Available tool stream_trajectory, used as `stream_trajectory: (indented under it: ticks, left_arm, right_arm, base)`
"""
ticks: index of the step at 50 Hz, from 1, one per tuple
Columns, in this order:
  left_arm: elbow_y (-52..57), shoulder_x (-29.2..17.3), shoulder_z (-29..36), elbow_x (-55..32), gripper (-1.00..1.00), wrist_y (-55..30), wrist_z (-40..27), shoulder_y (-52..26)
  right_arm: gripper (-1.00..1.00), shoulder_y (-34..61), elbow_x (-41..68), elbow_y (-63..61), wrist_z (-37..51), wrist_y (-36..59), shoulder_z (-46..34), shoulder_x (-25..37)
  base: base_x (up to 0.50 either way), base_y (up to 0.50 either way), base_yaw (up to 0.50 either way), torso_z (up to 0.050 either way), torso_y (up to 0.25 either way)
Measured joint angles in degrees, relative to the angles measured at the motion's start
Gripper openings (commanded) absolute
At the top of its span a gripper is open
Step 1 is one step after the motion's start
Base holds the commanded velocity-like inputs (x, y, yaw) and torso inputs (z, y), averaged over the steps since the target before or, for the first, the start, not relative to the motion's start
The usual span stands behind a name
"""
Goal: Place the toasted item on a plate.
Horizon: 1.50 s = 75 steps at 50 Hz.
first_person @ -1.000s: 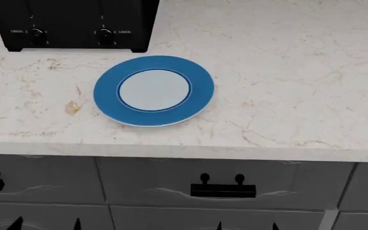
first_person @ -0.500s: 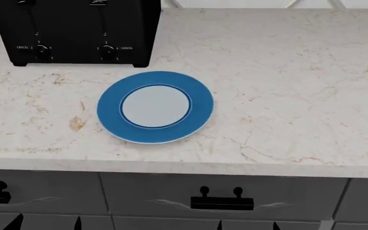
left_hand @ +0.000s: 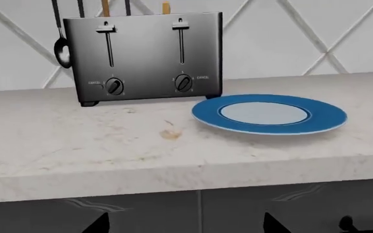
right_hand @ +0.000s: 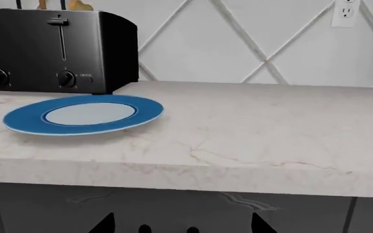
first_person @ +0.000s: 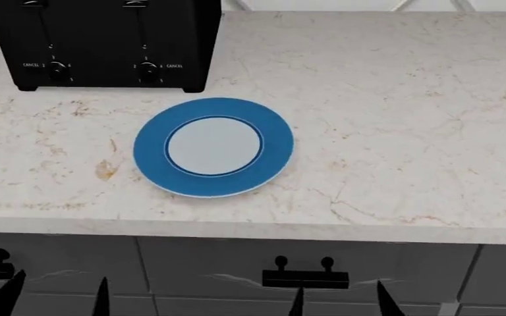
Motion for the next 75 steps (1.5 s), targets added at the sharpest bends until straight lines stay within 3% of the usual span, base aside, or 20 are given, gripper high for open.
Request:
stream_trajectory:
  ticks: [22, 47, 75]
  left_arm:
    - [7.91, -4.04, -0.14, -1.44, 1.0, -12.17, 0.86, -10.94]
    - [9.1, -6.54, -1.41, -4.86, 1.0, -30.91, 1.4, -31.37]
    - [17.0, -9.58, -3.58, -6.8, 1.0, -42.1, 0.31, -35.56]
  right_arm:
    - [1.0, 10.89, 1.07, -11.22, -0.14, 16.32, -0.98, 3.71]
    - [1.0, 32.36, 4.26, -15.77, -2.17, 37.03, -1.09, 6.21]
    - [1.0, 37.47, 6.89, -22.94, -1.86, 45.05, 0.2, 7.29]
  base:
    - [0.0, 0.0, 0.0, 0.05, 0.0]
    - [0.01, 0.0, 0.0, 0.0, 0.0]
    - [0.36, 0.0, 0.0, 0.0, 0.0]
